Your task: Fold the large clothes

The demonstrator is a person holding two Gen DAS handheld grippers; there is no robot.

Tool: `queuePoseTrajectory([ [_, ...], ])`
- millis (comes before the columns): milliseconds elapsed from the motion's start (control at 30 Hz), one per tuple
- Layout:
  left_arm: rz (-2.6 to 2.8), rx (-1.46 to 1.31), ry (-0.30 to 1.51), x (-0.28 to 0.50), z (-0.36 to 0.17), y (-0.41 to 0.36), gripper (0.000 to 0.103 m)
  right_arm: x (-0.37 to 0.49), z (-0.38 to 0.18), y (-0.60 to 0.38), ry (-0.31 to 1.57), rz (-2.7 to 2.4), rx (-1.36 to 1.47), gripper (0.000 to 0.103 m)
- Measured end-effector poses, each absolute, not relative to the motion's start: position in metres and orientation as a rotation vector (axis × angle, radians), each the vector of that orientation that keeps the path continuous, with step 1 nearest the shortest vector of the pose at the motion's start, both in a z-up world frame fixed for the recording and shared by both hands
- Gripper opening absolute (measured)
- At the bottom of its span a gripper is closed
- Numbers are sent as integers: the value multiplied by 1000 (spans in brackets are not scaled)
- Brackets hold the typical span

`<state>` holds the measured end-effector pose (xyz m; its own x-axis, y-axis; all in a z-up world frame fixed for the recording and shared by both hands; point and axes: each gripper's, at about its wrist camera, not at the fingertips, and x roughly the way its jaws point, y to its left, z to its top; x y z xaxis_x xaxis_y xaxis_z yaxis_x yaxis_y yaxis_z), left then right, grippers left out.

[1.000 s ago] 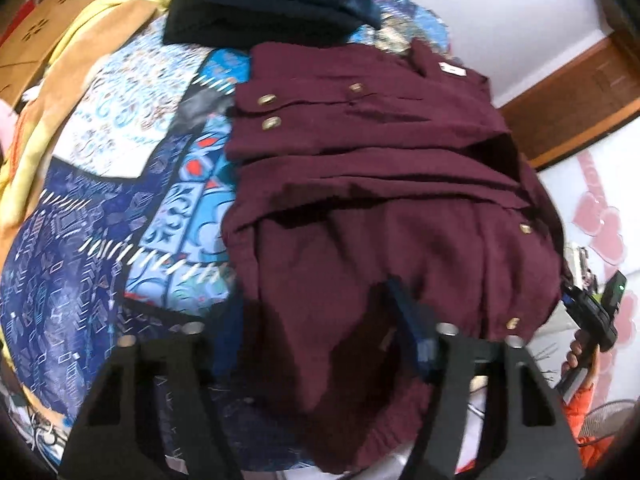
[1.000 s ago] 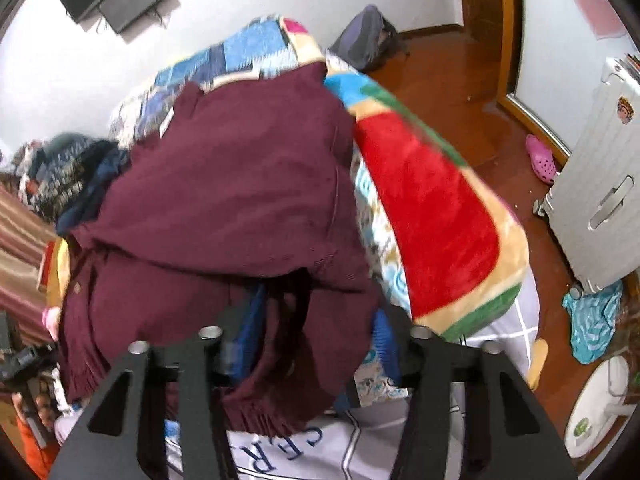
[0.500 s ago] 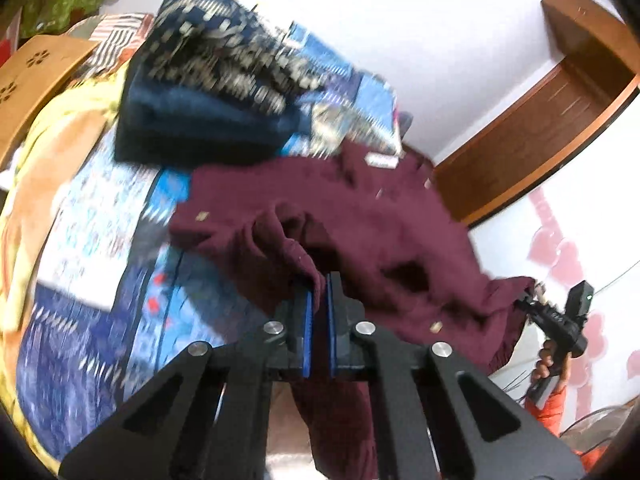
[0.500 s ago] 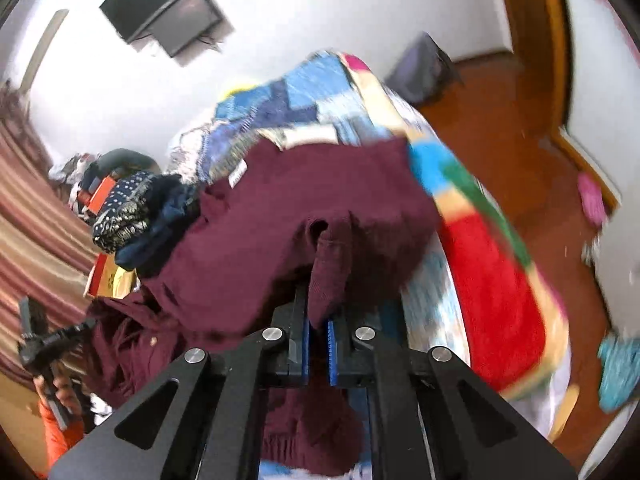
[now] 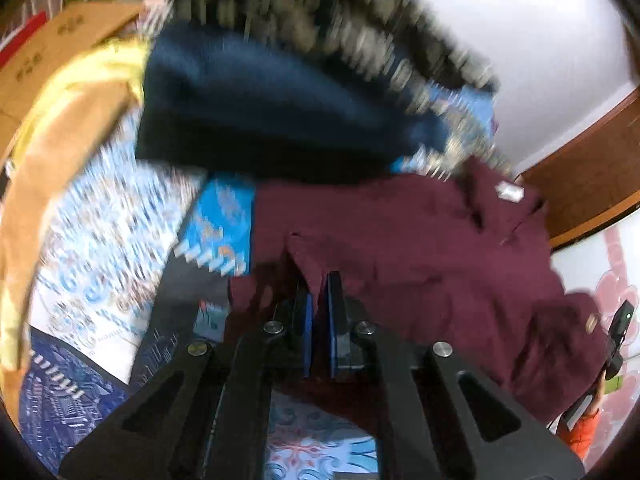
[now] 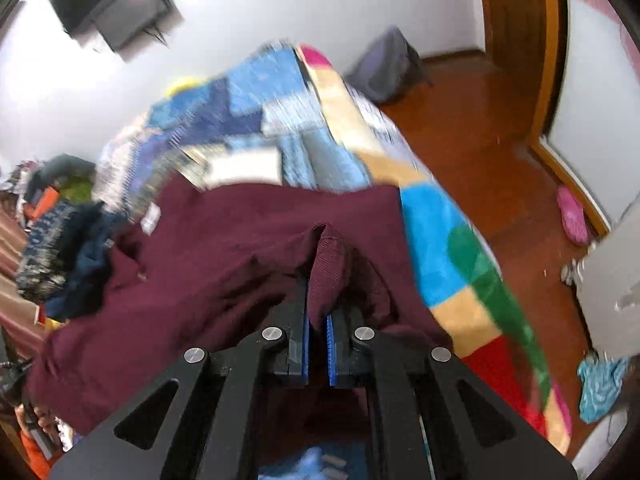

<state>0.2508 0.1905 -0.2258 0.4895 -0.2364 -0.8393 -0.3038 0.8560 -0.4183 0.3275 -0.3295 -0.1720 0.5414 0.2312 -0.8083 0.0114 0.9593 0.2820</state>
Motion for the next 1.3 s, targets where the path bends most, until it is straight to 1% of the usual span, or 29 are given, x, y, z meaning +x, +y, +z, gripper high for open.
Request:
queuePoseTrajectory([
  [67,35,-553,1096,250,-231,184,5,323,-170,-329,981,130,228,6],
  [167,41,-454,1091,247,-218,172,5,314,-154,-325,971,129,153,7],
  [200,39,-433,1091,244,-211,168,8,311,-149,-324,964,127,136,7],
  [267,39,-376,1078,239,-195,161,16,302,-137,-326,932,130,113,7],
  [333,42,-338,1045,232,-184,157,42,296,-129,-326,900,129,108,8],
  [400,42,-324,999,224,-174,155,52,286,-121,-326,890,135,121,11],
  [433,36,-321,979,219,-168,153,53,286,-120,-326,891,140,129,12],
  [533,-2,-319,958,208,-154,147,54,277,-114,-323,894,161,148,21],
  [600,-7,-310,944,201,-147,144,55,271,-110,-321,886,180,164,37],
  [633,-2,-303,939,197,-146,143,57,265,-107,-321,876,189,175,42],
  [667,8,-298,931,193,-145,142,57,261,-105,-321,867,193,183,50],
  [700,16,-297,926,190,-144,144,57,258,-105,-320,859,195,188,56],
  [733,30,-300,924,185,-145,144,57,255,-104,-320,857,196,191,57],
  [833,32,-361,952,177,-155,147,57,247,-108,-316,876,209,202,57],
  [967,-33,-540,985,170,-177,152,57,242,-118,-311,901,222,216,57],
  [1167,-77,-692,1063,178,-209,144,57,250,-156,-308,988,220,406,57],
  [1200,-83,-698,1058,178,-209,143,52,251,-159,-307,988,221,417,57],
  [1233,-78,-686,1047,179,-207,141,42,251,-159,-306,981,221,422,57],
  [1267,-60,-652,1027,179,-201,139,37,251,-158,-305,969,219,425,57],
  [1300,-52,-626,1013,179,-198,138,28,253,-156,-304,955,224,432,57],
])
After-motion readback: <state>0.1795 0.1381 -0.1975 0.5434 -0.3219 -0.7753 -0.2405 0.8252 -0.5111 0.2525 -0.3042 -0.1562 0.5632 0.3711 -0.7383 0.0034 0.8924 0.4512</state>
